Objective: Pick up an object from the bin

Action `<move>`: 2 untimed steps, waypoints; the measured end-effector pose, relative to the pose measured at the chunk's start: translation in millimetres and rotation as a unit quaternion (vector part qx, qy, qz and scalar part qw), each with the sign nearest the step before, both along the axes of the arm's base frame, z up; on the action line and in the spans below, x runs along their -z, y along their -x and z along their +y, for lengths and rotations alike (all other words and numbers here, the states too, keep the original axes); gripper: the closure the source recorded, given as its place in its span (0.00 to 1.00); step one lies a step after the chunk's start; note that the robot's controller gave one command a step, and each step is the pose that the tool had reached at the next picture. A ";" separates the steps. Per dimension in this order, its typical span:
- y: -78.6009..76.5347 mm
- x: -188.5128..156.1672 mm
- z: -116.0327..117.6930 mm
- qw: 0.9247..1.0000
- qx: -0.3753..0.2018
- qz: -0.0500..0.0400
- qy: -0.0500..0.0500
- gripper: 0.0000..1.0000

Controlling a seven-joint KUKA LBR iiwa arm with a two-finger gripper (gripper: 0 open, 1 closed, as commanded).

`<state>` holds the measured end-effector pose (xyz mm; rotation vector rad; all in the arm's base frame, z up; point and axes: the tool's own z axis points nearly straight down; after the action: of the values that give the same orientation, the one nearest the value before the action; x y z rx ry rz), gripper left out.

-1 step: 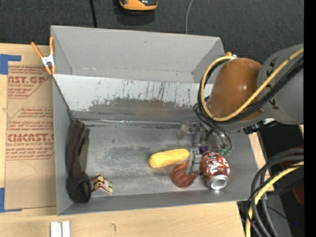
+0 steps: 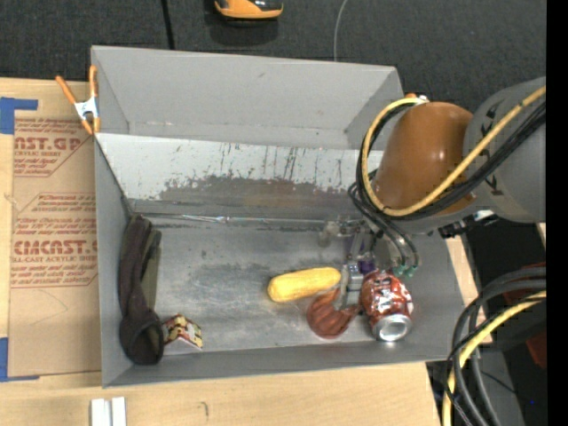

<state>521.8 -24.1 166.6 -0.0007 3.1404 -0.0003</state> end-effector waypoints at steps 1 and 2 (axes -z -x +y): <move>-20.4 41.3 13.9 1.000 -0.023 -0.005 0.001 0.00; -17.2 97.1 29.1 0.989 -0.150 0.000 -0.001 1.00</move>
Offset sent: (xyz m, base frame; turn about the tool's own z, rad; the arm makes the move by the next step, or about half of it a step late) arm 0.0172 0.0282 -0.0966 -0.3023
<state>539.0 4.9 69.5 -0.4734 3.1050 0.0016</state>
